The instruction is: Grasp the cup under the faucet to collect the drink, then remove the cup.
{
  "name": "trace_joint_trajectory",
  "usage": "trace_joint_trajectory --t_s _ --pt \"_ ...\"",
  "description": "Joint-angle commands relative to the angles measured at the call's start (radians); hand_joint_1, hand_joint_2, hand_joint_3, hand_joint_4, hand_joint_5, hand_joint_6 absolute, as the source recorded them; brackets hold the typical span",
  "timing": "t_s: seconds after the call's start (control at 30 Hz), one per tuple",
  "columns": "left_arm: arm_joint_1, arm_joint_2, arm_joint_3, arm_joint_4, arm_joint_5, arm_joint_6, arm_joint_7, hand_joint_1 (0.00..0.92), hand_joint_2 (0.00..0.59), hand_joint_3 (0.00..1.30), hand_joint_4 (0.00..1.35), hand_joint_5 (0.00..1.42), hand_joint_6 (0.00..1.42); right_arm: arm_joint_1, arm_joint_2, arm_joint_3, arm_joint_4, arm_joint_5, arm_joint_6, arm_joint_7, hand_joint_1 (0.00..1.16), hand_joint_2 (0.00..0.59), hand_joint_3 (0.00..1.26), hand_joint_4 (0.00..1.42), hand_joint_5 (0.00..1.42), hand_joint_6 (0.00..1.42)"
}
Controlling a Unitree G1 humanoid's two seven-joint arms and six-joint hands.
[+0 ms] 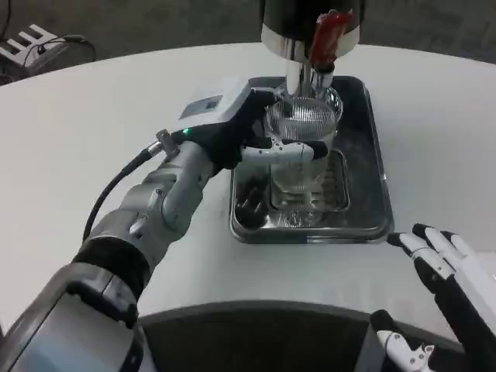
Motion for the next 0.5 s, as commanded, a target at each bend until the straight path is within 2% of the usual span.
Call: trace_joint_trajectory --t_s 0.03,0.2,0.4,0.5 --pt "-0.031 0.009 -0.006 0.007 0.001 0.011 -0.023 0.214 0.054 0.31 0.32 0.46 0.61 0.004 0.000 0.003 -0.002 0.005 0.004 0.003 0.37 0.452 0.11 0.00 0.00 0.09" --pt "-0.033 0.011 -0.004 0.008 -0.004 0.007 -0.043 0.187 0.053 0.25 0.26 0.41 0.52 0.002 -0.003 0.002 0.001 0.009 0.008 0.004 0.37 0.452 0.11 0.00 0.00 0.09" --pt "-0.023 0.020 0.020 -0.002 -0.030 -0.034 -0.046 0.120 0.059 0.23 0.25 0.40 0.52 0.000 -0.004 0.002 0.007 0.013 0.012 -0.005 0.37 0.452 0.11 0.00 0.00 0.09" --pt "-0.002 0.040 0.046 -0.011 -0.062 -0.075 -0.043 0.102 0.061 0.23 0.25 0.41 0.53 -0.006 -0.001 0.009 0.018 0.013 0.014 -0.010 0.37 0.452 0.11 0.00 0.00 0.09"
